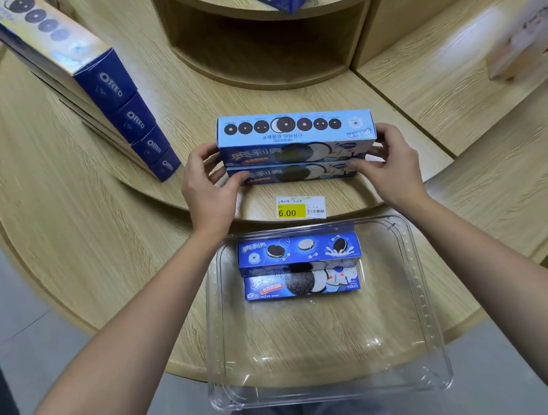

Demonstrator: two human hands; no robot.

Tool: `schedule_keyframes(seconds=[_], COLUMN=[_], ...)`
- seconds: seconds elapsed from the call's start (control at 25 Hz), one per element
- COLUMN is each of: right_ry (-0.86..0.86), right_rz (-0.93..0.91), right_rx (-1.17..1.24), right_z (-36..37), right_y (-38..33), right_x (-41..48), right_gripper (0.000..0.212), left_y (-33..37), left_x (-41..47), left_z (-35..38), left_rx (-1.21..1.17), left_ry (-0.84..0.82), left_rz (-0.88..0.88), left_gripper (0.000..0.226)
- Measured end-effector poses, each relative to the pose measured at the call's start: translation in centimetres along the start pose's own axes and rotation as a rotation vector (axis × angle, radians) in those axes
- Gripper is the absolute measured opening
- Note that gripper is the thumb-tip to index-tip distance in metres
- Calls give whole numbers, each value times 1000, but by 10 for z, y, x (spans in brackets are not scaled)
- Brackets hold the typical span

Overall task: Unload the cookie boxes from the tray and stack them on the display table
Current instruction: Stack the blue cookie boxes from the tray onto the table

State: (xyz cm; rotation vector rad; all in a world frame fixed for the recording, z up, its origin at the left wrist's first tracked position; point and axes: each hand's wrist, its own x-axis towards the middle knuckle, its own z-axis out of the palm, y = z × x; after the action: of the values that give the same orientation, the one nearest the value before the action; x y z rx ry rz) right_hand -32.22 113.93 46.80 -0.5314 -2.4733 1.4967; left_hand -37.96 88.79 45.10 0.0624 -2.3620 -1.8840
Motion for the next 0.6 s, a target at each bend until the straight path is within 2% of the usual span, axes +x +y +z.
schedule_keyframes(seconds=[0.6], right_ry=[45], right_rz=[-21], right_rx=[-65], right_z=[4], right_y=[-1], right_x=[-6], right_gripper=[50], left_y=[-11], left_x=[4], left_z=[2], left_rx=[-37], left_ry=[80], left_rz=[-11], left_gripper=[43])
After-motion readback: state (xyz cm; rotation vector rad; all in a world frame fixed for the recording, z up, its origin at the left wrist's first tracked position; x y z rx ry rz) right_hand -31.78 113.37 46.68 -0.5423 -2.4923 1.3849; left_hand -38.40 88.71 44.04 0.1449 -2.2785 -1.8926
